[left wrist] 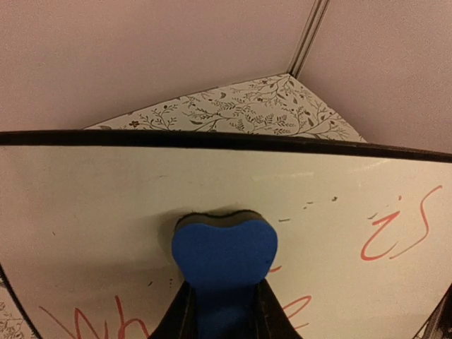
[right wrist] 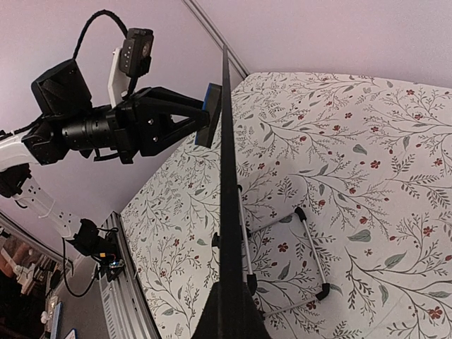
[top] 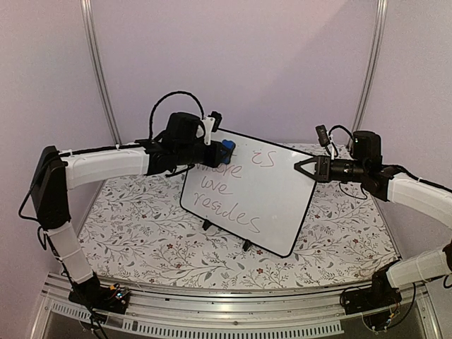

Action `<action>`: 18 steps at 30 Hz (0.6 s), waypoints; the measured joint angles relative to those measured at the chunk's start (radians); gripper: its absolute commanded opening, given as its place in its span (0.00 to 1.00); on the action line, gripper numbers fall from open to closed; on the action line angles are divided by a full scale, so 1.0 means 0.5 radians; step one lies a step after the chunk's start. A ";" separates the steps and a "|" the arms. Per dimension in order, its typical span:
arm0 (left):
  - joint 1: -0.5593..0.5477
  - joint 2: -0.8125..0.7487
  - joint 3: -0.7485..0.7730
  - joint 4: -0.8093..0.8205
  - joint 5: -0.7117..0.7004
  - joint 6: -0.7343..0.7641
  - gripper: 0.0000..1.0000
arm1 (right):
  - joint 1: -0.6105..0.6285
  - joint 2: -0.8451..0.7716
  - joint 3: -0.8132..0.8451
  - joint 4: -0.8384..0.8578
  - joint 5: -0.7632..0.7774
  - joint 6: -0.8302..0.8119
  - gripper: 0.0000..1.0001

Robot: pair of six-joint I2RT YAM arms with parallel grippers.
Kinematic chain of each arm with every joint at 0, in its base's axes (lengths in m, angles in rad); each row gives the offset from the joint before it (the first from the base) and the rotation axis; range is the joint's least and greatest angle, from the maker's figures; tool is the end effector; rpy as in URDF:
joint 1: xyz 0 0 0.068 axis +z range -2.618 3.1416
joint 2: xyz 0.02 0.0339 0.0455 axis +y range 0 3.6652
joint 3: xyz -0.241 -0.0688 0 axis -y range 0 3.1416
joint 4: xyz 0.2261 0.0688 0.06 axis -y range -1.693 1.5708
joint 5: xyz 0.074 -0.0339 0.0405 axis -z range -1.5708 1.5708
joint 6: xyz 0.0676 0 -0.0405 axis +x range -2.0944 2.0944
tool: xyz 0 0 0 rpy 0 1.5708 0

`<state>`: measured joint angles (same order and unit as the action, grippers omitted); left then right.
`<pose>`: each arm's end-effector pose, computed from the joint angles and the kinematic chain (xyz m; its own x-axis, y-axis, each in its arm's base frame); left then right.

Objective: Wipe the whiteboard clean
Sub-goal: Erase the whiteboard from the whiteboard stand.

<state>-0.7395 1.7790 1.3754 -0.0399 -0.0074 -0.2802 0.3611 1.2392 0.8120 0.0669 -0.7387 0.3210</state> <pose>0.3174 -0.2889 0.2549 -0.4897 0.0723 -0.8689 0.5552 0.7943 -0.2467 0.2535 0.1444 0.2586 -0.5814 0.0298 -0.8131 -0.7032 0.4844 0.5205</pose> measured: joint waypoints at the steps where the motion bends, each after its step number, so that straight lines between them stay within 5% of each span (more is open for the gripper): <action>1: -0.002 0.000 0.000 0.000 -0.008 0.000 0.00 | 0.000 0.000 0.000 -0.001 0.000 0.000 0.00; 18: -0.063 -0.105 -0.343 0.128 -0.085 -0.072 0.00 | 0.000 0.003 0.001 -0.001 0.000 0.001 0.00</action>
<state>-0.7708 1.7264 1.2041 0.0242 -0.0498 -0.3164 0.3611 1.2407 0.8124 0.0666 -0.7387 0.3214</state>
